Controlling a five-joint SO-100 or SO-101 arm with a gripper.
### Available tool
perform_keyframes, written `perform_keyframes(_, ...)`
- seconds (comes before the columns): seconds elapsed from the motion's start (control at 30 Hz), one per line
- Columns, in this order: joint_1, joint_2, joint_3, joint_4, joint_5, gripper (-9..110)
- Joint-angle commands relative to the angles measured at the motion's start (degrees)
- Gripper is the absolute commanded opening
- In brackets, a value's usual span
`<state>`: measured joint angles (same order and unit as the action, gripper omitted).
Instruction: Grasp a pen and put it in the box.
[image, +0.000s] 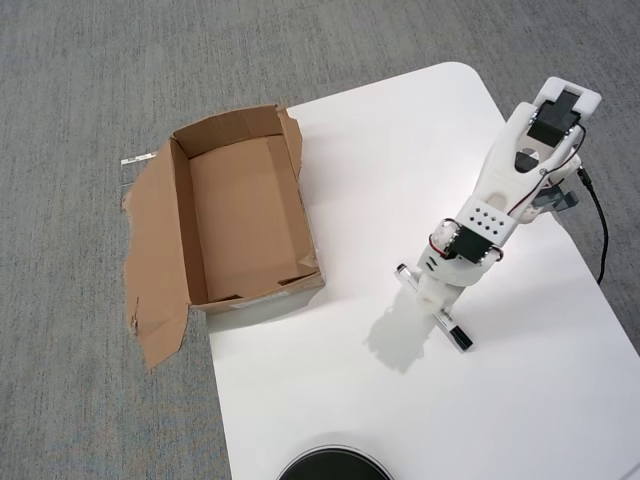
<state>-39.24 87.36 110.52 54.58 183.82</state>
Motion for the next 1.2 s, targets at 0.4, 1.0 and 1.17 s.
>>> perform_keyframes(0.4, -0.48, 1.49, -1.8, -0.62, 2.33, 28)
perform_keyframes(1.0, -2.86, 0.53, -7.95, -6.06, 2.24, 28)
perform_keyframes(1.17, -2.86, 0.53, -7.69, -6.15, 2.24, 28)
